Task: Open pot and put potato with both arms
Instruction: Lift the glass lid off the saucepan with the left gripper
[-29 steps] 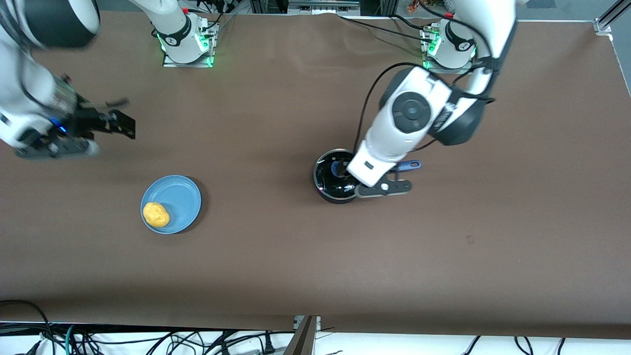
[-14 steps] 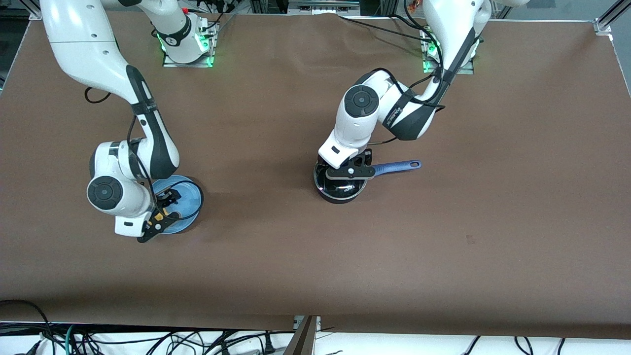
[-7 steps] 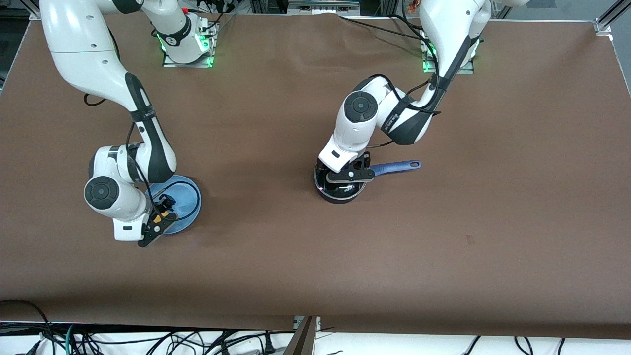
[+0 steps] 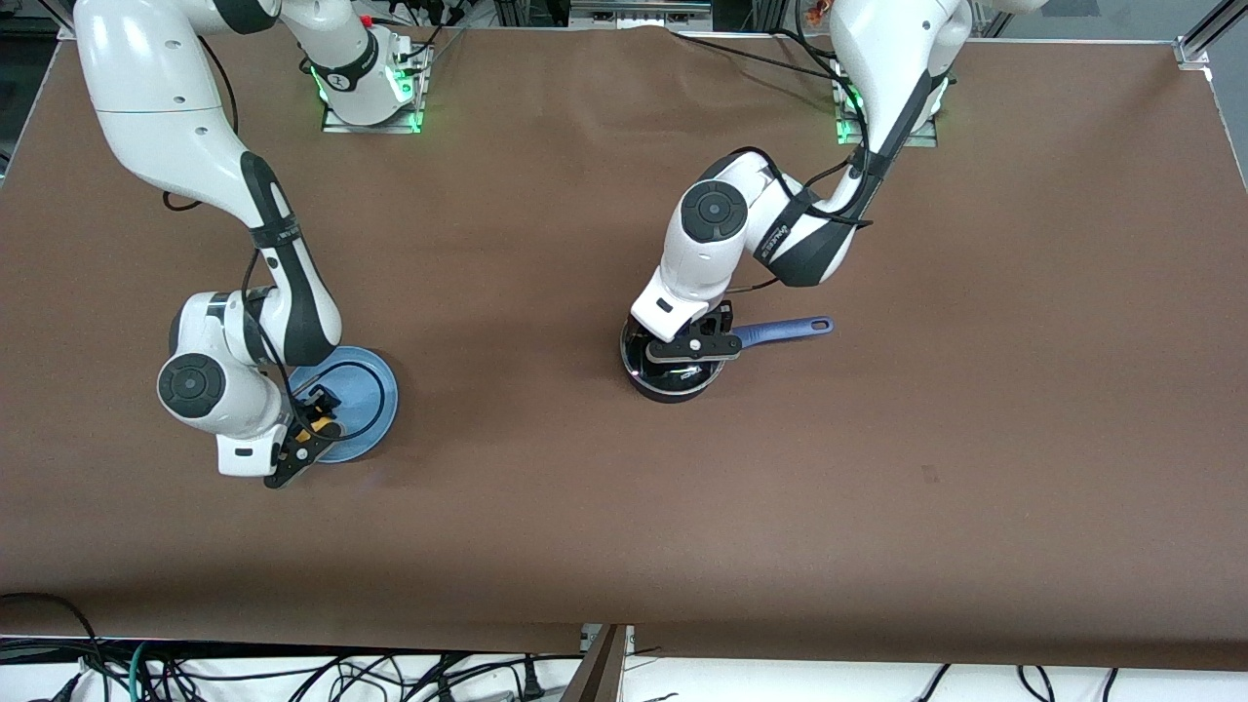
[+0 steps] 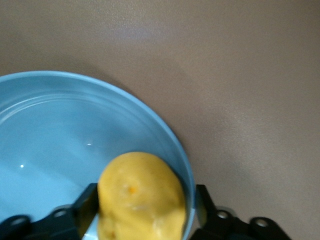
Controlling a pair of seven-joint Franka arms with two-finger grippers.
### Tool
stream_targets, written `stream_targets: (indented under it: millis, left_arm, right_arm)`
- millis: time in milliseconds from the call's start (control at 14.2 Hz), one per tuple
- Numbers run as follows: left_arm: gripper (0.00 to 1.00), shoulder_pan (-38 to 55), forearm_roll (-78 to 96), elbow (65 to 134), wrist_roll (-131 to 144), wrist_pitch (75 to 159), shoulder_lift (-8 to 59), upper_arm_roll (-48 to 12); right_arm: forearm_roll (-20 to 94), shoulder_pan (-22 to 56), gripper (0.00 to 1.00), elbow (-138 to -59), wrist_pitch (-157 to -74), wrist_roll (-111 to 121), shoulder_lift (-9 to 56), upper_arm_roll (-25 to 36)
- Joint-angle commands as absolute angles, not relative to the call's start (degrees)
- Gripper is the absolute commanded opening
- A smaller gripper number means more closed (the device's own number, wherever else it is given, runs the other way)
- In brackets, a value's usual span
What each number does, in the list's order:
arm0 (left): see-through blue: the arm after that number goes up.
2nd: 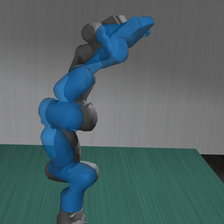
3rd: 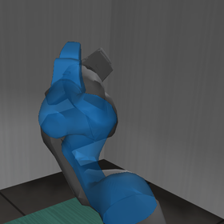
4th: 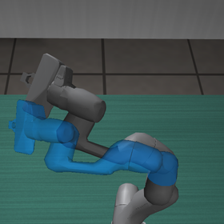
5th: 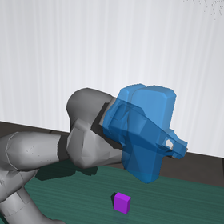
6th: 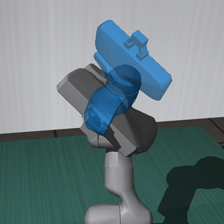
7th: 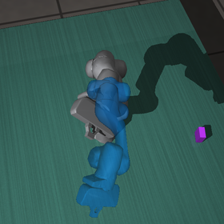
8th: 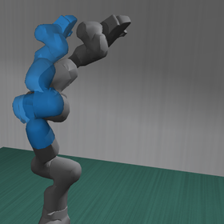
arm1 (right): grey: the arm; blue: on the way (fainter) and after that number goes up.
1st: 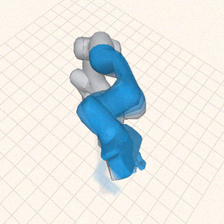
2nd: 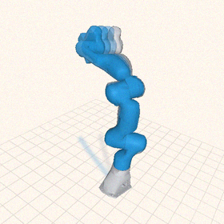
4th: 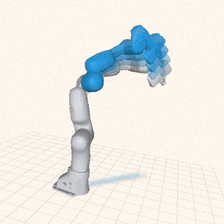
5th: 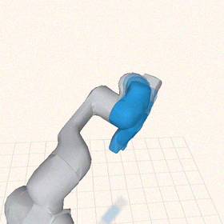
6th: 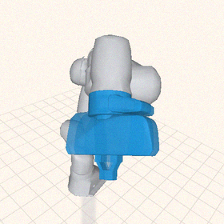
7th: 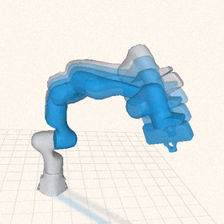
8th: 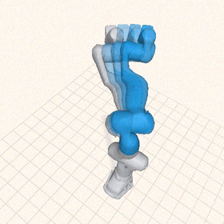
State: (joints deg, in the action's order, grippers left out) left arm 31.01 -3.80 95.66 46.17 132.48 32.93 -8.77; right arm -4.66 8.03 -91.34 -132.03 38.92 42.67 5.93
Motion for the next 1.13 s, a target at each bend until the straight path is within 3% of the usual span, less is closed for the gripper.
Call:
stream_targets:
  millis: [0, 141, 423, 846, 1058]
  left_arm:
    - [0.77, 30.85, -6.68, 94.92, 47.72, 132.19, 33.14, -8.96]
    - [0.68, 30.67, -6.59, 94.83, 47.72, 132.01, 32.87, -8.96]
    - [0.51, 30.24, -6.15, 94.40, 47.64, 131.84, 32.17, -8.79]
    - [0.51, 28.57, -5.98, 93.52, 47.02, 129.20, 30.42, -8.79]
    - [0.51, 24.54, -5.37, 93.52, 43.27, 126.66, 27.96, -8.88]
  right_arm:
    - [-3.43, 7.38, 0.40, -90.88, -131.66, 39.29, 42.98, 5.36]
    - [-3.43, 7.47, 0.31, -90.36, -130.35, 39.20, 42.80, 5.27]
    - [-2.90, 7.47, 0.31, -89.65, -129.29, 39.29, 42.54, 5.27]
    - [-2.20, 7.47, 0.31, -86.67, -124.99, 39.20, 42.19, 5.10]
    - [4.29, 7.12, 0.31, -85.52, -122.17, 39.20, 42.28, 5.27]
